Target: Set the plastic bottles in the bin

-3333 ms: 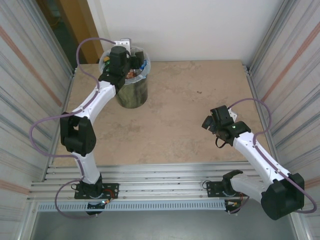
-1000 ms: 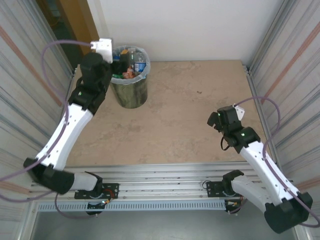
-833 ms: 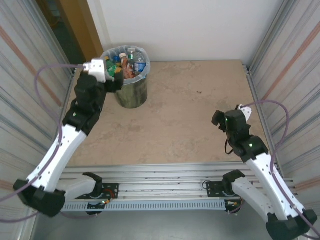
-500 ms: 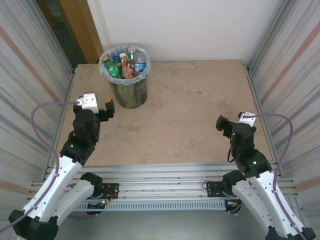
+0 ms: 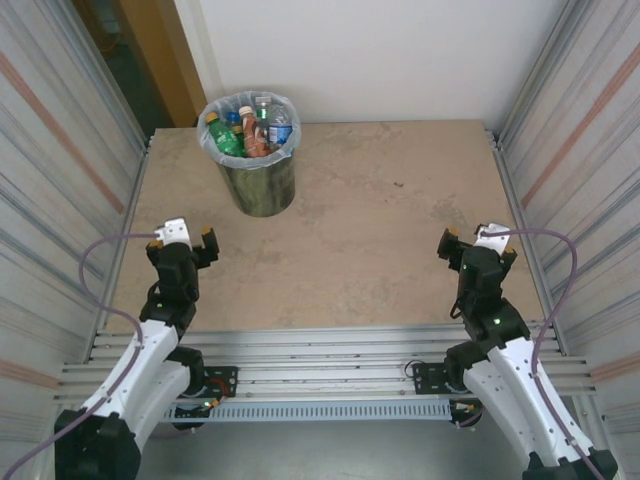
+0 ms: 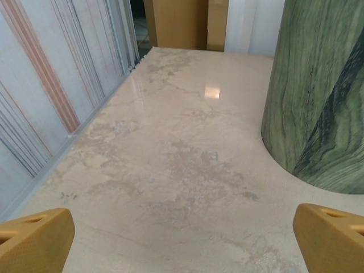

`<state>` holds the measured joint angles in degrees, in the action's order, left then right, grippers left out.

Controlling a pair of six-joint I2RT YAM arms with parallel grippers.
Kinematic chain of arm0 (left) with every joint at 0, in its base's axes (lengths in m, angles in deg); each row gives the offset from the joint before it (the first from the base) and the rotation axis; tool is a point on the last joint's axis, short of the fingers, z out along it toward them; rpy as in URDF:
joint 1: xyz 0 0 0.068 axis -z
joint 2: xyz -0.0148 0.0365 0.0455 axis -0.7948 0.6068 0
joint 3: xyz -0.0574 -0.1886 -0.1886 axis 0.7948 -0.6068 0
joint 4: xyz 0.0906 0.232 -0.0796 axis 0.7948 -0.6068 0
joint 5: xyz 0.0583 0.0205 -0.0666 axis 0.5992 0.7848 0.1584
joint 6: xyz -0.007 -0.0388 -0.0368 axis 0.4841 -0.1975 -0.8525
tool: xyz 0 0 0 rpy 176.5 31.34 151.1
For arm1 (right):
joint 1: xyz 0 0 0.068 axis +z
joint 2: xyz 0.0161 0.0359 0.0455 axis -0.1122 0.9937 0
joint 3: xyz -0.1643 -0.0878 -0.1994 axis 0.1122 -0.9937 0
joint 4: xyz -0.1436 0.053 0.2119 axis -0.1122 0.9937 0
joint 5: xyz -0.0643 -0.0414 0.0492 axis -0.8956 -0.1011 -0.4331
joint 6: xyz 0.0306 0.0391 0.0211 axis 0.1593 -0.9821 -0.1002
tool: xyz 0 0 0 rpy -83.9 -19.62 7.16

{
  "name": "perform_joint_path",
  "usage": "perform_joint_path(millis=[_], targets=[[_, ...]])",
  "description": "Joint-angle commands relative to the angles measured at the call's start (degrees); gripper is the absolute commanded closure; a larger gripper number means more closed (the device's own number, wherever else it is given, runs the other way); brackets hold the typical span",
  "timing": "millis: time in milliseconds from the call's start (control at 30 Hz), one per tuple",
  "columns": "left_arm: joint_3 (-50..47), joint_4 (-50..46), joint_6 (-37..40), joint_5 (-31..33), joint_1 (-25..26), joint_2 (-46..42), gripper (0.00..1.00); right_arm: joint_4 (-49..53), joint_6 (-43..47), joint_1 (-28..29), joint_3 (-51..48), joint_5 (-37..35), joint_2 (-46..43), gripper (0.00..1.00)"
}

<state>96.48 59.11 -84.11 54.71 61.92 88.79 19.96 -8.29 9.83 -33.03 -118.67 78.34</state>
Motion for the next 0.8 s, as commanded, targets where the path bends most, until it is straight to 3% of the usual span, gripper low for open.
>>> perform_joint_path(millis=[0, 467, 767], targets=[[-2.1, 9.3, 1.5, -4.1, -1.2, 2.0, 0.01, -6.7, 4.1, -1.6, -2.5, 2.1, 1.3, 0.02], [-8.4, 26.7, 8.0, -17.0, -6.7, 12.2, 0.01, -25.8, 7.2, -11.5, -11.8, 15.9, 10.5, 0.02], [-8.4, 39.0, 10.4, -20.8, -7.0, 23.7, 0.01, -36.7, 7.1, -14.9, -13.8, 22.4, 19.0, 0.02]])
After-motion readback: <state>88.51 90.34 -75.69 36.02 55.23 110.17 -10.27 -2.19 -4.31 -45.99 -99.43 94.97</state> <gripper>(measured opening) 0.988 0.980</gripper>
